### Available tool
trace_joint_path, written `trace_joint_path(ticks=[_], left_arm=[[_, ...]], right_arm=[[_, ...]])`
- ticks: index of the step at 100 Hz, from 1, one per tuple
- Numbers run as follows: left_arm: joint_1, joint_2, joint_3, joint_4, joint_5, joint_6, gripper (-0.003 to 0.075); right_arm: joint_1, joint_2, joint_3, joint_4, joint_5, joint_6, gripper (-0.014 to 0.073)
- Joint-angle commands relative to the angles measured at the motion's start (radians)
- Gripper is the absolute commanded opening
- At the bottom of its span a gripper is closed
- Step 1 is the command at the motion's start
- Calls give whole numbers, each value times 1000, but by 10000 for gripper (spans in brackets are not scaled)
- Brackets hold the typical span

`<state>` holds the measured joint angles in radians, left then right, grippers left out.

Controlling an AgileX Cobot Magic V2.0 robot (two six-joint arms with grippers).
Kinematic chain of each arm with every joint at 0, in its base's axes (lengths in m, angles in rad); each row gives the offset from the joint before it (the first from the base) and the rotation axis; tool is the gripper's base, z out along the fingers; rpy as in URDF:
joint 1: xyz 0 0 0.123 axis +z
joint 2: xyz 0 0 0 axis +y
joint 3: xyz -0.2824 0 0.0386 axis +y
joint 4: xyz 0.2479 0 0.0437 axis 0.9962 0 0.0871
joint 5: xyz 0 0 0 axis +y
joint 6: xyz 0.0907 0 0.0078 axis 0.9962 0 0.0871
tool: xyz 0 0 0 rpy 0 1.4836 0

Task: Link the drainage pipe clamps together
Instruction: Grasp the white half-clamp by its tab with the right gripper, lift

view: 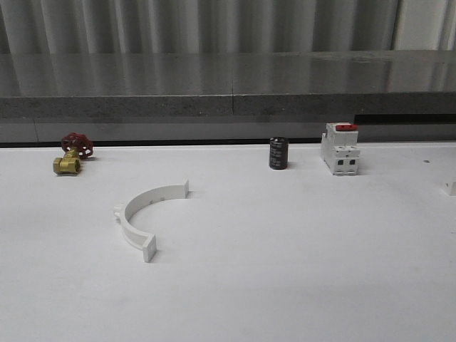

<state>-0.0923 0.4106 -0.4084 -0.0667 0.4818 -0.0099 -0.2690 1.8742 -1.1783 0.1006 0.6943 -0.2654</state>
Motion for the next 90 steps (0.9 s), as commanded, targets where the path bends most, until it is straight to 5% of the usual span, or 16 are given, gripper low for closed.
trace_joint_path(ticks=[1, 24, 90], left_arm=[[3, 3, -25, -6, -84, -2, -20], [3, 3, -25, -6, -84, -2, -20], [3, 3, -25, -6, -84, -2, -20]], right_arm=[[-7, -45, -30, 6, -11, -16, 212], [-7, -45, -30, 6, -12, -16, 49], [-5, -96, -32, 14, -10, 64, 47]])
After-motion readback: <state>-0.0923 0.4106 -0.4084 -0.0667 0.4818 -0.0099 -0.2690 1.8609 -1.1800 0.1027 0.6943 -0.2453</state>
